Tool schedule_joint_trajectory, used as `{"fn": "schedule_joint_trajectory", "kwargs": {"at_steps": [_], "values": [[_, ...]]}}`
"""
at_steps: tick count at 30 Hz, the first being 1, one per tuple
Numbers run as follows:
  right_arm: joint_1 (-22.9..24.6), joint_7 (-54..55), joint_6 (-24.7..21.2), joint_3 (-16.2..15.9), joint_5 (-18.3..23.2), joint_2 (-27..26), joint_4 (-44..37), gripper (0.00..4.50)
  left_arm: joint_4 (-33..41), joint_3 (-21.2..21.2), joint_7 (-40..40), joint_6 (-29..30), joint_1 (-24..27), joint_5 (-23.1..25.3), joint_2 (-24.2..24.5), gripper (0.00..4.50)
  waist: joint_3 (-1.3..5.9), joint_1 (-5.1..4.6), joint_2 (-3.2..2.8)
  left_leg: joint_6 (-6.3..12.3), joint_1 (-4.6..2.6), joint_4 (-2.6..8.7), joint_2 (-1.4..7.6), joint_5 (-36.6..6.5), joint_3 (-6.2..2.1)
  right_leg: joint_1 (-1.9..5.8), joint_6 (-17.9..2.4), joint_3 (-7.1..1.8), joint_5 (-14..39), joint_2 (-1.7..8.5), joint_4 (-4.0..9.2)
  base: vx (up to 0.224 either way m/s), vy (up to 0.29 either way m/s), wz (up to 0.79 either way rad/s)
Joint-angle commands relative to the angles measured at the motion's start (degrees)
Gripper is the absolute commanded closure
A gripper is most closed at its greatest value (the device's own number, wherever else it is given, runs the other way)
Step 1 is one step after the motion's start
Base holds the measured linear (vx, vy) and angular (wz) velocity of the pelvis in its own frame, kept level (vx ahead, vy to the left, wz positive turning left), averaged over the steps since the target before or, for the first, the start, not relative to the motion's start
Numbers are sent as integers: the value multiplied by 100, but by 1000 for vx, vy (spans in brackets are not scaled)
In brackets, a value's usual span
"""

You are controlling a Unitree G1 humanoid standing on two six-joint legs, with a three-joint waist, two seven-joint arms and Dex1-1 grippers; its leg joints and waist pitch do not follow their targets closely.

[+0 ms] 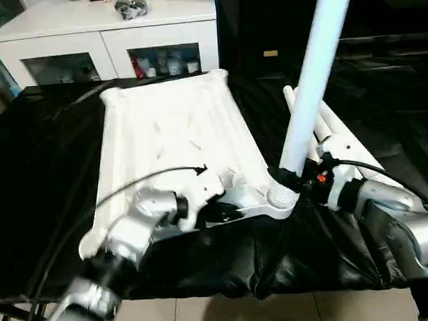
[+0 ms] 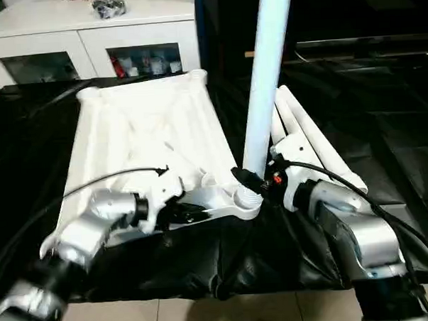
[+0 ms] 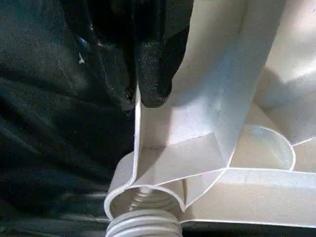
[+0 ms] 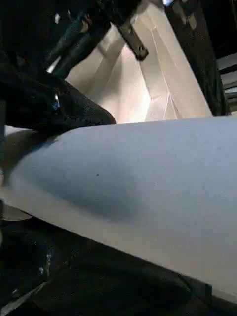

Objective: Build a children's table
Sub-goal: Insert table leg to table base

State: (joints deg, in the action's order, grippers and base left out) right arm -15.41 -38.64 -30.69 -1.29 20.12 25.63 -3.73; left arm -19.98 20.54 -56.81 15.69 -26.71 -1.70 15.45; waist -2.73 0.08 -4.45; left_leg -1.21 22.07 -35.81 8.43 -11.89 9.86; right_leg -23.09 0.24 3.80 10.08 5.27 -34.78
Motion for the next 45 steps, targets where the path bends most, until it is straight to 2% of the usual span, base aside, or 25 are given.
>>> {"fn": "schedule_joint_trajectory", "kwargs": {"at_steps": [1,2,5,7,16,20,21,22,24,28,29,32,35,36,39,41,45], "values": [[-131,-35,176,-75,-36,35,90,261,331,-140,389,390,216,95,48,450,336,40,157,423,-23,488,415,-1096,-157,289,-1322,-268,1700,376,471,0,0,0],[-148,-36,191,-77,-39,35,121,261,423,-145,411,430,253,90,52,450,333,33,176,422,-15,494,422,-1096,-164,296,-1314,-263,1707,378,467,0,0,0],[-184,-89,235,-87,-65,27,229,261,671,-123,523,539,340,166,89,450,327,35,171,406,-26,491,411,-1152,-158,277,-1271,-262,1858,363,488,0,0,0],[-208,-166,235,-105,-75,12,295,261,812,-142,576,612,387,125,81,450,322,34,193,399,-23,498,417,-1183,-163,281,-1252,-262,1889,364,487,0,0,0],[-219,-432,248,-215,-34,61,438,261,861,-93,489,343,408,44,94,450,320,38,192,392,-22,500,409,-1215,-163,273,-1242,-267,1842,360,489,0,0,0],[-324,-453,380,-247,-140,-36,764,261,796,-93,389,186,345,-21,98,450,328,45,157,393,-28,488,405,-1171,-159,269,-1302,-265,1746,363,483,0,0,0],[-331,-453,390,-252,-149,-45,790,261,791,-93,385,178,342,-24,99,450,328,43,171,393,-20,491,404,-1168,-159,279,-1307,-262,1724,360,484,0,0,0],[-377,-447,449,-279,-197,-98,940,261,760,-92,357,131,319,-35,105,450,331,51,131,387,-27,489,405,-1165,-164,279,-1312,-263,1697,362,474,0,0,0],[-408,-439,490,-294,-227,-131,1044,261,744,-90,336,109,309,-43,109,450,329,34,150,387,-14,499,406,-1191,-170,292,-1325,-255,1668,358,472,0,0,0],[-456,-443,584,-347,-285,-194,1272,261,678,-92,320,76,281,-48,111,450,320,13,158,335,-29,501,404,-1346,-171,277,-1298,-254,1915,365,489,0,0,0],[-423,-464,599,-337,-245,-250,1388,261,609,-101,323,57,257,-47,115,450,308,4,178,319,-30,507,404,-1431,-165,264,-1262,-254,2049,360,515,0,0,0],[-300,-475,543,-222,-104,-295,1369,261,559,-123,341,46,239,-46,118,450,312,11,170,289,-46,514,412,-1469,-174,258,-1213,-259,2146,363,514,0,0,0],[-170,-462,544,-70,31,-345,1376,261,533,-160,369,52,230,-65,98,450,319,22,168,308,-44,517,417,-1415,-170,259,-1235,-268,1997,365,509,0,0,0],[-119,-460,551,-4,90,-369,1398,261,522,-166,373,49,225,-67,93,450,321,31,143,314,-36,518,416,-1388,-174,265,-1250,-265,1952,368,498,0,0,0],[-35,-443,606,110,174,-417,1470,261,495,-168,379,35,214,-68,84,450,326,37,154,337,-30,512,411,-1370,-164,265,-1276,-265,1901,375,504,0,0,0],[217,-399,774,325,312,-561,1576,261,393,-160,396,-17,165,-57,61,450,319,36,122,316,-44,515,412,-1457,-163,249,-1257,-264,2001,372,524,0,0,0],[305,-379,819,359,329,-599,1565,262,353,-160,409,-38,143,-48,50,450,315,40,131,277,-47,538,412,-1587,-174,243,-1195,-255,2149,362,536,0,0,0]]}}
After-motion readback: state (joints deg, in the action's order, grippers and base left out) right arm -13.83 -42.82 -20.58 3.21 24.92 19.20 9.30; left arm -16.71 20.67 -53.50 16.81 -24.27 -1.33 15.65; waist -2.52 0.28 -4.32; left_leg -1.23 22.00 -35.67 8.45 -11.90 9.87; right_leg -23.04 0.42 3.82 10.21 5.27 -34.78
